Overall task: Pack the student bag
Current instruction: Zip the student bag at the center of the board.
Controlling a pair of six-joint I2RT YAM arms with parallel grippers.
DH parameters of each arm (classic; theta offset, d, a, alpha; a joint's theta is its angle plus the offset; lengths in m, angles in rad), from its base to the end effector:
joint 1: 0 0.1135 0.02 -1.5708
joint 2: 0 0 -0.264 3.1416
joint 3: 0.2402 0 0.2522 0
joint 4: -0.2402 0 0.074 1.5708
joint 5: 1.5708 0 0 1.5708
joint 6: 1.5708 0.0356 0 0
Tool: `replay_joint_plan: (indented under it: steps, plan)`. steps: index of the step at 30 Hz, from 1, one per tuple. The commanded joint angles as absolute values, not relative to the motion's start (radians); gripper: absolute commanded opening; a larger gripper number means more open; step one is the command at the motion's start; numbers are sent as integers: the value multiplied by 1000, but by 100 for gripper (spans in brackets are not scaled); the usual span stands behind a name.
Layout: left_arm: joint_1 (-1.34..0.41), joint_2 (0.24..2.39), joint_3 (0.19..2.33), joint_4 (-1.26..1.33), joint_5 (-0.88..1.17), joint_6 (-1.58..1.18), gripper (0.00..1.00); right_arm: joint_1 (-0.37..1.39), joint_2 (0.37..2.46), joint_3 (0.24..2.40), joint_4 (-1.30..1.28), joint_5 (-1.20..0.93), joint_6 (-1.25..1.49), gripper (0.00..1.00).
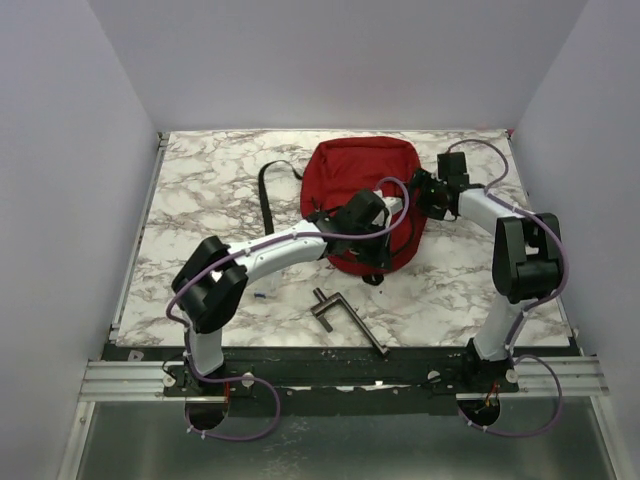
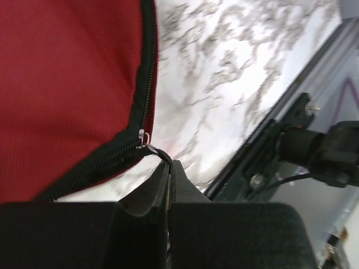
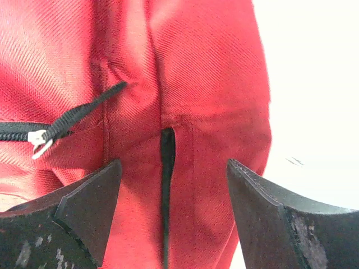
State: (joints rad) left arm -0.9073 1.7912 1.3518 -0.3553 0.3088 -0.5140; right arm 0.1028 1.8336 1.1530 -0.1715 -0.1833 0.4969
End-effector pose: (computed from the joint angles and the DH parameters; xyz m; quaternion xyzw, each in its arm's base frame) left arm 0.2381 -0.3222 0.2442 0.2358 0.8856 -0.3518 0.1905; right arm 0.3858 0.0463 0.1789 0.1509 0.9205 0.1853 0.3093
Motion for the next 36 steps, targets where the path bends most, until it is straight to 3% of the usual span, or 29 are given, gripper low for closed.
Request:
replay_joint_plan:
  steps: [1,5,11,15,22,24,27,31,32,36]
  plan:
    - [-919,1887,1480,-334,515,-627,0,119,1839,1306,-401,-45,485,80]
    - [-889,1912,1546,-337,510,-620,0,58,1623,1136,-424,-22,539,83]
    - [-871,1930,1582,-339,564,-617,0,31,1327,879,-349,-312,647,83]
    - [-875,1945,1598,-339,578,-622,0,51,1287,766,-220,-440,782,78]
    - [-882,1944,1585,-357,518,-603,0,54,1341,721,-138,-468,871,65]
    - [-882,1950,1585,-374,489,-598,0,55,1343,697,-116,-427,895,55]
    - [-882,1946,1559,-381,453,-597,0,54,1351,654,-36,-398,950,26]
    - [-881,1938,1529,-382,432,-589,0,53,1387,626,73,-422,1017,5]
    - [-880,1931,1519,-385,420,-588,0,53,1396,625,77,-419,1028,1]
    - [-832,1872,1415,-387,362,-589,0,-19,1391,642,13,-367,977,0]
